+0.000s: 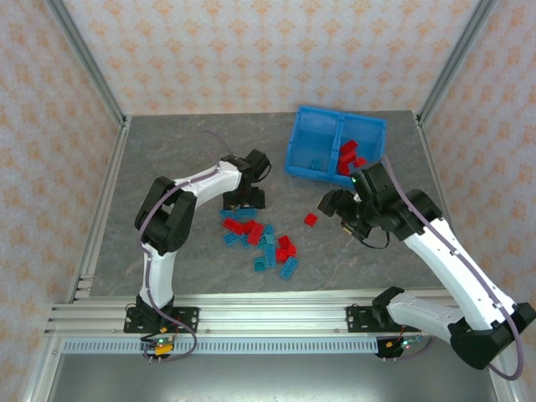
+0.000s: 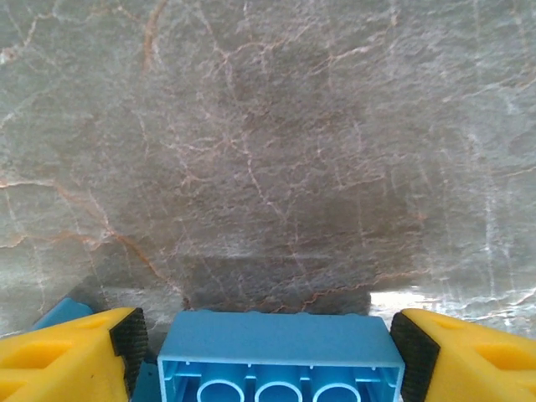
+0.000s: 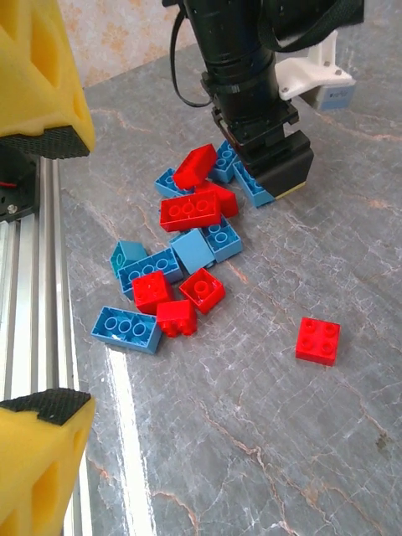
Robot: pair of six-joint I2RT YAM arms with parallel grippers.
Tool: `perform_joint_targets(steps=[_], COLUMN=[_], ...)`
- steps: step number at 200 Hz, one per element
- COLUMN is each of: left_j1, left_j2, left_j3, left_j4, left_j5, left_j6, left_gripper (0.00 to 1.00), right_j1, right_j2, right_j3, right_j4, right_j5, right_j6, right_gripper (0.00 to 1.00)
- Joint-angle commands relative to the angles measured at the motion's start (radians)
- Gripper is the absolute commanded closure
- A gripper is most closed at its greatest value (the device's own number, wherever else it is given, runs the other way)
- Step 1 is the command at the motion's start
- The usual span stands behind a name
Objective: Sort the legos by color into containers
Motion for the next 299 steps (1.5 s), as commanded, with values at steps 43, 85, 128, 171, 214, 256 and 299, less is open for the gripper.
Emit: perform_joint_targets(steps=[43, 85, 128, 171, 214, 256, 299], left_j1=[-0.029, -0.06, -0.082, -0.09, -0.09, -0.093, -0.101], left_j2=[-0.027, -0.048, -0.062, -0.08, -0.159, -0.164, 0.073], left_j3=[-0.094, -0.153, -0.204, -0.206, -0.073, 0.22, 0.652], left_j4=[0.0, 0.008, 0.047, 0.063, -0.013, -0.089, -0.067], left_j5=[0.015, 0.021, 0.027, 0.02, 0.042, 0.075, 0.158], left_j6=[-0.051, -0.079, -0.108, -0.102, -0.039, 0.029, 0.038], left_gripper=[0.32, 0.26, 0.25, 0.41, 0.49, 0.51, 0.54], right_j1=[0.003, 0.003, 0.004, 0.004, 0.003, 0.003, 0.001], right_j2=[-0.052, -0.091, -0.127, -0.136, -0.135, -0.113, -0.096], right_j3=[0.004, -0.012, -0.027, -0.045, -0.078, -0.094, -0.146], right_j4=[-0.066, -0.072, -0.076, -0.058, 0.03, 0.133, 0.26], right_j5=[0.018, 0.017, 0.013, 0.013, -0.073, -0.036, 0.196], right_j6=[-0.043, -0.061, -0.066, -0.052, -0.096, -0.098, -0.005], right_gripper=[0.24, 0.23, 0.23, 0.23, 0.21, 0.2, 0.17])
